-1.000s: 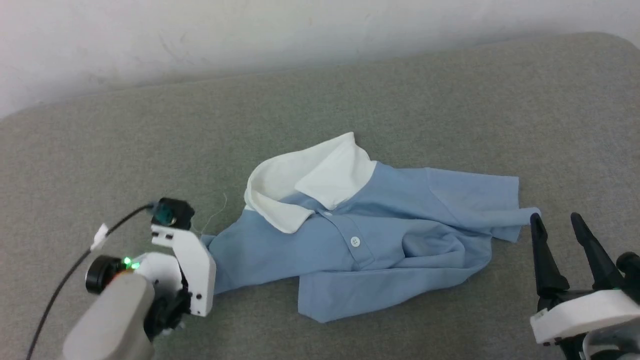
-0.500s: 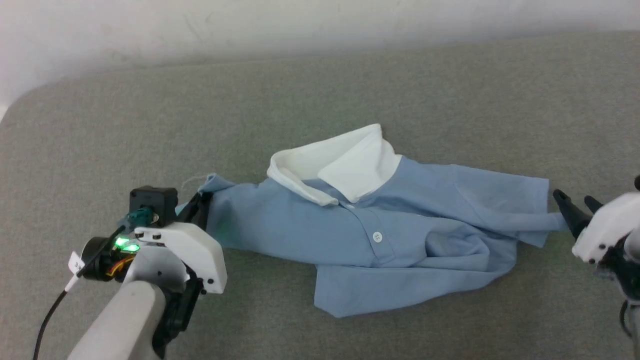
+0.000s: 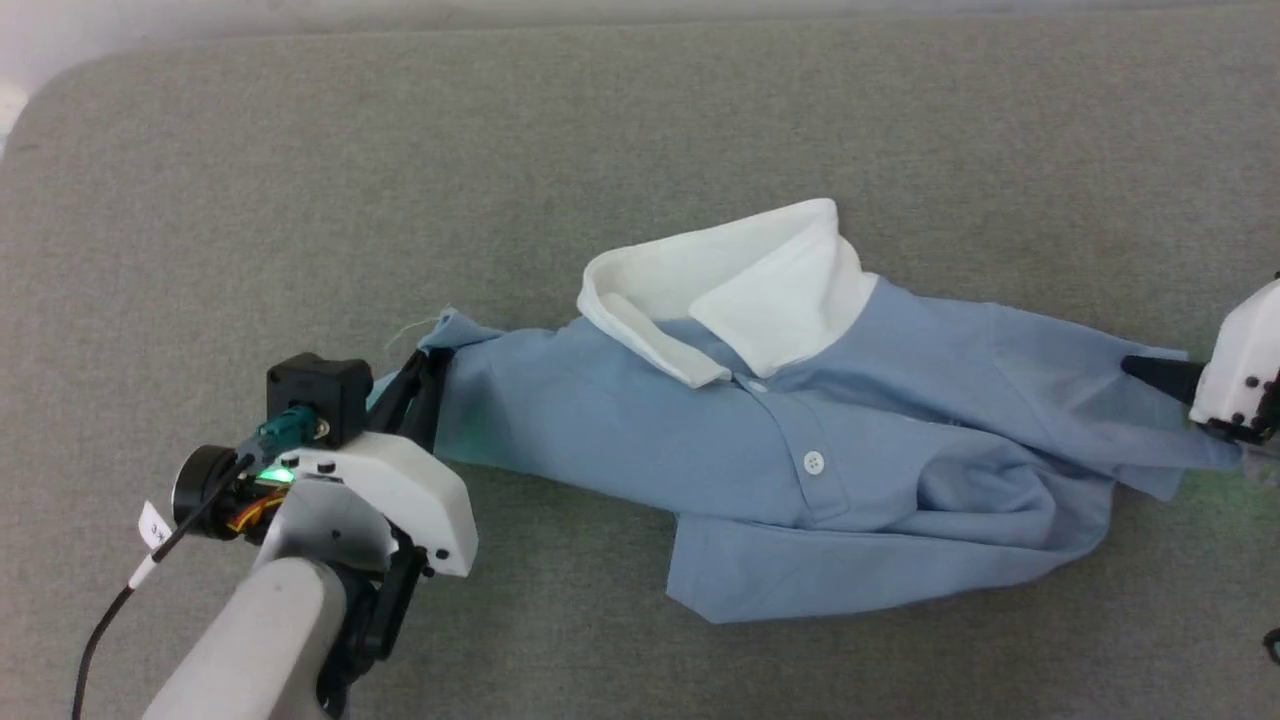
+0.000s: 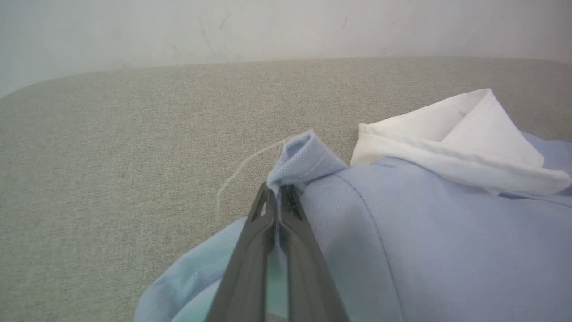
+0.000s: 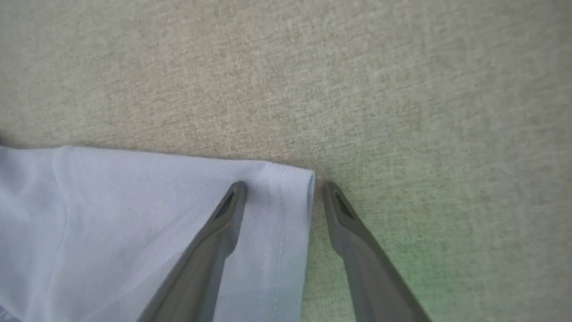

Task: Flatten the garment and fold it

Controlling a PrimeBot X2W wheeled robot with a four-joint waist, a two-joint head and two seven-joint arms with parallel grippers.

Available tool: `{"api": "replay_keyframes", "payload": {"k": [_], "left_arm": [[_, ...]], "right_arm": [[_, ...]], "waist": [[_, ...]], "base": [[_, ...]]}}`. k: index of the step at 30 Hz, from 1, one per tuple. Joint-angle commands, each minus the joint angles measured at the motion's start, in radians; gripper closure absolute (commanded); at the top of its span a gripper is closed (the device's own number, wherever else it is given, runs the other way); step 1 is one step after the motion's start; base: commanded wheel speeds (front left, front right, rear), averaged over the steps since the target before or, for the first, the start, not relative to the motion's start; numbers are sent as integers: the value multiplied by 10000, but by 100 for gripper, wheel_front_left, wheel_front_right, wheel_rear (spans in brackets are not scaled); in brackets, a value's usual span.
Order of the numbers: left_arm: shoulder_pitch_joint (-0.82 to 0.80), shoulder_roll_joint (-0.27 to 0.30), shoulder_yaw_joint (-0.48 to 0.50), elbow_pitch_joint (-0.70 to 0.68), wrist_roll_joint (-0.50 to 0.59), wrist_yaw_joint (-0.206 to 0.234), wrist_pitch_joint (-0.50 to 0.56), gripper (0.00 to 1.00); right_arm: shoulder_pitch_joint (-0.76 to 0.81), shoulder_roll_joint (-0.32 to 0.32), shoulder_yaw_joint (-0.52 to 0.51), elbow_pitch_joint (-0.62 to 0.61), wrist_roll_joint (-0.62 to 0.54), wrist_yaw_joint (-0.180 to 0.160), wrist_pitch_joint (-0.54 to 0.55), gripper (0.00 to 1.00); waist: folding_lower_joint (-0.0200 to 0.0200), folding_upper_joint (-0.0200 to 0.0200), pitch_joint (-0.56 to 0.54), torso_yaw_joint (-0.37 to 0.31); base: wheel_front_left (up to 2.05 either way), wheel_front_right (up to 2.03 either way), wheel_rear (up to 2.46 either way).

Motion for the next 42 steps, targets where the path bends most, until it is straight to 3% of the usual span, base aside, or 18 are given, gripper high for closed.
{"api": "replay_keyframes", "payload": {"k": [1,4,10,12,16,23,31,42], "left_arm": [[-118,8,22,-25,40,56,-83,100],[-50,3,67,31,-18,91,-147,100],[77,112,294,119,-269,25,-315,100],[-55,268,448,159,-290,-31,-386,100],[-934,697,790,300,-238,-280,-383,100],[-3593,969,844,2073,-212,-1165,88,100],[-7707,544,463,5652,628,-1872,-500,100],[-12271,75,511,8535,1551,-1562,-2500,100]], "right_arm": [[473,509,310,576,114,-9,405,100],[397,586,431,913,277,-9,835,100],[160,230,867,350,502,-9,311,100],[27,-133,1177,-349,440,-9,-398,100],[-395,-1101,1634,-1860,7,-9,-2841,100],[-1739,-1756,1689,-1921,-710,-9,-4683,100],[-4630,-1356,1526,-712,-1606,-9,-6125,100],[-8385,-971,1598,405,-2709,-9,-8657,100]], "waist": [[1,0,121,142],[1,0,0,136],[1,0,-614,-3],[1,0,-925,-46],[1,0,-1537,-132],[1,0,-2225,-424],[1,0,-1140,-763],[1,0,1130,-985]], "base": [[0,0,0],[0,0,0],[0,0,0],[0,0,0],[0,0,0],[0,0,0],[0,0,0],[0,0,0]]}}
